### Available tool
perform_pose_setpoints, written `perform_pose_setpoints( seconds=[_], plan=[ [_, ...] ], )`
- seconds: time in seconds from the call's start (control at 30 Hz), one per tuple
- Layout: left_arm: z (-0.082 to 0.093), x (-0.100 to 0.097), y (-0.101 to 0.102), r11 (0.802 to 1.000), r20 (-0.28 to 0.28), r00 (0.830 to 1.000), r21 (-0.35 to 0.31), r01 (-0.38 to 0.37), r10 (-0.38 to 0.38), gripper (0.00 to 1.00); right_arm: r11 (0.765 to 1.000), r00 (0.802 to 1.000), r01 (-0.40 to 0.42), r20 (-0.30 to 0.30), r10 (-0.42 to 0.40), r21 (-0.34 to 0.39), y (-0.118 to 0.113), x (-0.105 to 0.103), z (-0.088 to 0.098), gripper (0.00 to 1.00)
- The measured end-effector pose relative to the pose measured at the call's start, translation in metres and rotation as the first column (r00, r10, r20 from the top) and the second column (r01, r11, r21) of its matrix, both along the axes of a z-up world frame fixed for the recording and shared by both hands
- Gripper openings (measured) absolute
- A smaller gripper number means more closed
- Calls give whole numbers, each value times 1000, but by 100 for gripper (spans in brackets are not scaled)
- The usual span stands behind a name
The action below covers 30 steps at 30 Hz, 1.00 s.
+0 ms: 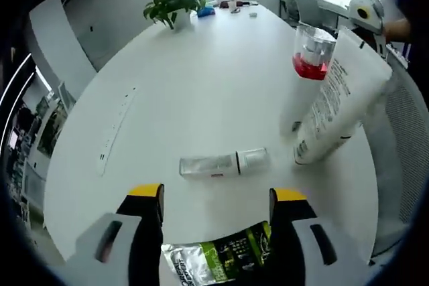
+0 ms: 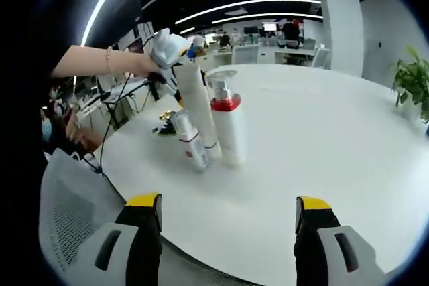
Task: Arrange the skincare products in the storage area until every visible bottle or jar stands upright without overlapping.
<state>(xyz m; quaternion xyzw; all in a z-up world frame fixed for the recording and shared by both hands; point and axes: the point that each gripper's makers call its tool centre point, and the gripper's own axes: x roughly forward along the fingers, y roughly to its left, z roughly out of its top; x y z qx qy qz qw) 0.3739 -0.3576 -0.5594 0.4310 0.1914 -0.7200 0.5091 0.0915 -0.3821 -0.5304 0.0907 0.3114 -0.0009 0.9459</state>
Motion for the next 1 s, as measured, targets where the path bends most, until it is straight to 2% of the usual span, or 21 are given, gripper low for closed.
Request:
perform_pose_setpoints(
  seconds=[0.1, 0.43, 0.63, 0.67, 0.73, 0.8, 0.87, 0.9, 1.0],
  plan=[
    [-2, -5, -9, 1000, -5, 1000, 9, 26, -26, 56, 1000, 1000, 10, -4, -10, 3, -3, 0, -1, 84],
    [-27, -15, -38, 991, -24, 992, 45, 125, -124, 54, 999, 999, 45, -26, -44, 7, -7, -2, -5, 83],
    [-50, -11, -38, 975, -31, 980, 101, 197, -195, 47, 996, 997, 81, -20, -80, 27, -13, -2, -5, 82],
    [-51, -11, -38, 972, -21, 978, 105, 209, -208, 47, 996, 996, 84, -21, -84, 29, -12, -3, -5, 82],
    [-42, -17, -41, 968, -12, 973, 102, 228, -228, 46, 996, 996, 88, -21, -88, 31, -12, -3, -5, 81],
    [-42, -19, -42, 963, -26, 969, 107, 246, -245, 38, 995, 995, 93, -22, -92, 31, -13, -3, -5, 81],
    [-47, -19, -39, 962, -41, 972, 141, 236, -232, 27, 995, 995, 98, -25, -97, 36, -13, -3, -6, 81],
    [-48, -19, -40, 963, -32, 973, 137, 232, -229, 25, 994, 995, 99, -25, -98, 37, -13, -3, -6, 81],
    [-58, -15, -31, 969, -27, 986, 184, 166, -163, 24, 994, 995, 101, -25, -100, 35, -13, -3, -5, 81]
  ],
)
